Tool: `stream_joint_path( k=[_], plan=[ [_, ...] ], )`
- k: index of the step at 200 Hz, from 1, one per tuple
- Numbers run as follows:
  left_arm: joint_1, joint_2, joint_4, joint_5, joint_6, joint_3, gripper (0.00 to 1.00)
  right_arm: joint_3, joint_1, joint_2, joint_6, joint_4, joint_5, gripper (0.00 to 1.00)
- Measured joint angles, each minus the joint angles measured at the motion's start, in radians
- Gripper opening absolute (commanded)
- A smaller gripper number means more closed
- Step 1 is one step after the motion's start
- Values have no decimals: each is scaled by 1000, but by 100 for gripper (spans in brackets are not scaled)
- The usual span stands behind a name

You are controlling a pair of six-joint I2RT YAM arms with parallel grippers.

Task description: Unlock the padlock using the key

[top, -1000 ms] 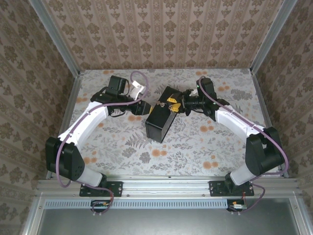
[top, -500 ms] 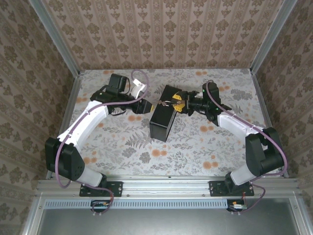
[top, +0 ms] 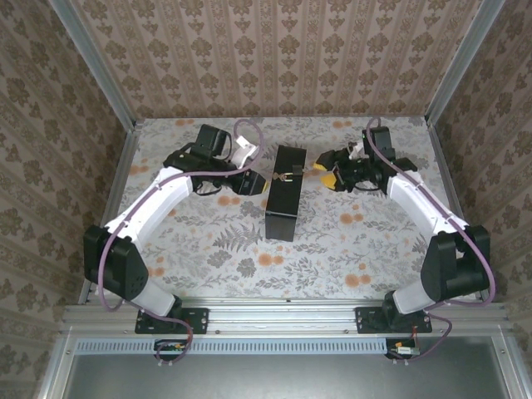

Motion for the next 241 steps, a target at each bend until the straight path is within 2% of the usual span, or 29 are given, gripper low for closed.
stream_joint_path(
  k=[23, 44, 66, 107, 129, 151, 241],
  plan=[
    [3, 6, 1, -17, -2, 2, 41, 131, 2, 26, -274, -127, 1, 52],
    [17, 6, 13, -19, -16, 2, 41, 219, 6, 32, -620, -195, 0, 62],
    [33, 8, 36, -19, -32, 2, 41, 232, 9, 32, -976, -193, -22, 70],
    [38, 32, 31, -19, -35, 3, 41, 296, 13, 132, -1460, -196, -114, 71],
    [38, 34, 25, -19, -34, 3, 41, 333, 19, 200, -1627, -198, -139, 71],
    [38, 35, 21, -19, -34, 3, 41, 359, 27, 256, -1729, -218, -151, 71],
    [38, 50, 8, -18, -33, 3, 41, 470, 63, 391, -1944, -347, -173, 71]
  ],
)
